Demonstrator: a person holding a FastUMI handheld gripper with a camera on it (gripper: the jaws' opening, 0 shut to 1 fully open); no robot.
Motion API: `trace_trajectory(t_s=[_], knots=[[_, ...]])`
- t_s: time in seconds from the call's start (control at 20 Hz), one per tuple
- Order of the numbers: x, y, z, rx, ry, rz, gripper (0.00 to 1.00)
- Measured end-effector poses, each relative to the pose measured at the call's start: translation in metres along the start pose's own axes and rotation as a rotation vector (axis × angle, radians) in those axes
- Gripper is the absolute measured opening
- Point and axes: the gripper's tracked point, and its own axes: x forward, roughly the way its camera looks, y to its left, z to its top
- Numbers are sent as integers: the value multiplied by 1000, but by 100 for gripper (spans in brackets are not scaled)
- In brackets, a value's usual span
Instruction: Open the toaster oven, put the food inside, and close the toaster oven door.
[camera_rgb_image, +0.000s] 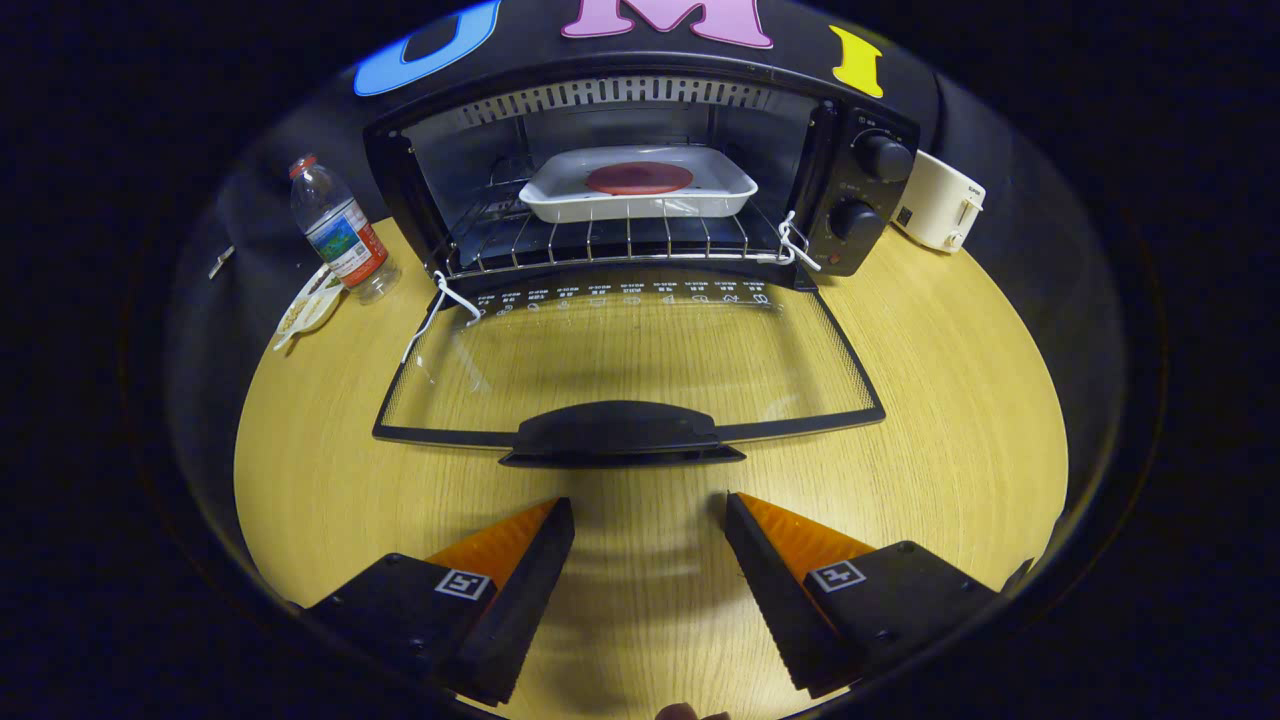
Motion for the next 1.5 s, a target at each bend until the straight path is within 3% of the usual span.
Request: trace_trajectory(t_s=[0.4,0.85,1.1,1.5], knots=[[9,1,12,-4,26,-3,100],[-15,2,22,6,-26,29,100],[-40,3,41,6,-123,76,100],[-99,7,113,-19,-369,119,99]])
